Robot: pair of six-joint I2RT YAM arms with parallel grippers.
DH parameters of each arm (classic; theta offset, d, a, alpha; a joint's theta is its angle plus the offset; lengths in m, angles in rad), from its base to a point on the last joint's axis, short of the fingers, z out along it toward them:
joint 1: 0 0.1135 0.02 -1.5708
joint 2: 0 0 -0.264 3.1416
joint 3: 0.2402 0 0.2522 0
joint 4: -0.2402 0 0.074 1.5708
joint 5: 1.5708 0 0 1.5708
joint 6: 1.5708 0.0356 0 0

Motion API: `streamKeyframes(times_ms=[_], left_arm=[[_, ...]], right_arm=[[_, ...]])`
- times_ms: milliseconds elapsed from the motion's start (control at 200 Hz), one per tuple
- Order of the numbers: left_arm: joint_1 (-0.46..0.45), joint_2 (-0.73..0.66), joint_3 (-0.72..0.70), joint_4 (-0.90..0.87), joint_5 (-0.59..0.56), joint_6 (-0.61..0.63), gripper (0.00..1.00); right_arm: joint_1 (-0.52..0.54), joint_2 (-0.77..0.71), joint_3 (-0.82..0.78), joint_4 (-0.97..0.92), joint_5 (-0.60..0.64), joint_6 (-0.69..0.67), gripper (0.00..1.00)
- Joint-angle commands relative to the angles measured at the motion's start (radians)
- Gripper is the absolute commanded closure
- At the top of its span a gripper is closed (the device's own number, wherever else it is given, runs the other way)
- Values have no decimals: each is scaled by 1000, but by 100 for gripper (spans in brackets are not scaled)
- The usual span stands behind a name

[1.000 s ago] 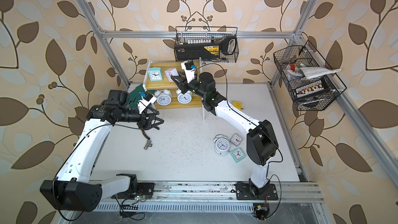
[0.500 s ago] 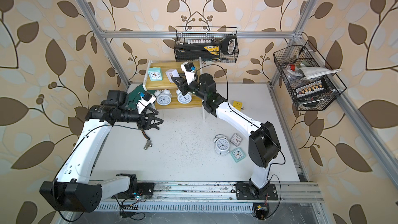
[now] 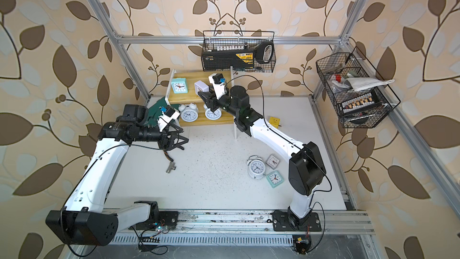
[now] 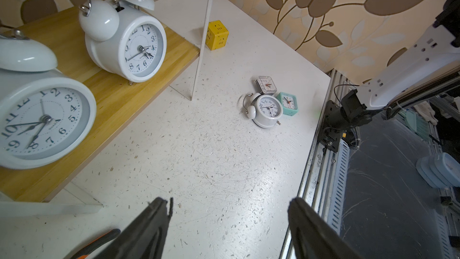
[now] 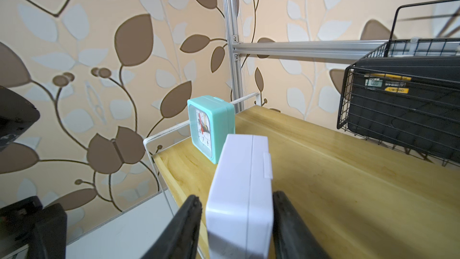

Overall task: Place the alarm clocks on the shelf by style
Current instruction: Place the alarm on the shelf.

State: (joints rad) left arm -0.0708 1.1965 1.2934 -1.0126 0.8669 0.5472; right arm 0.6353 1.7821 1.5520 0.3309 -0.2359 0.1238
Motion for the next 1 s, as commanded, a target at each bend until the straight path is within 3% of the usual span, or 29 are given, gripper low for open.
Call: streamKeyframes(times_ms=[0,140,475,810,995], left_arm=[[11,-29,1,-14,32,5,21],[12,-28,-3,-12,35,8,21],[14,-32,-1,-15,39,7,21],[22,-41,-9,-18,46,5,21],[23,-41,-11,-20,44,5,21]], right_arm=[[0,-26,-13,-105,24,4,43],[7,-79,-13,-157,41,11,36],[34,-148,-30,-295,109,31,36],[52,-102,9,-314,122,37,59],[52,-54,52,-327,124,35,61]])
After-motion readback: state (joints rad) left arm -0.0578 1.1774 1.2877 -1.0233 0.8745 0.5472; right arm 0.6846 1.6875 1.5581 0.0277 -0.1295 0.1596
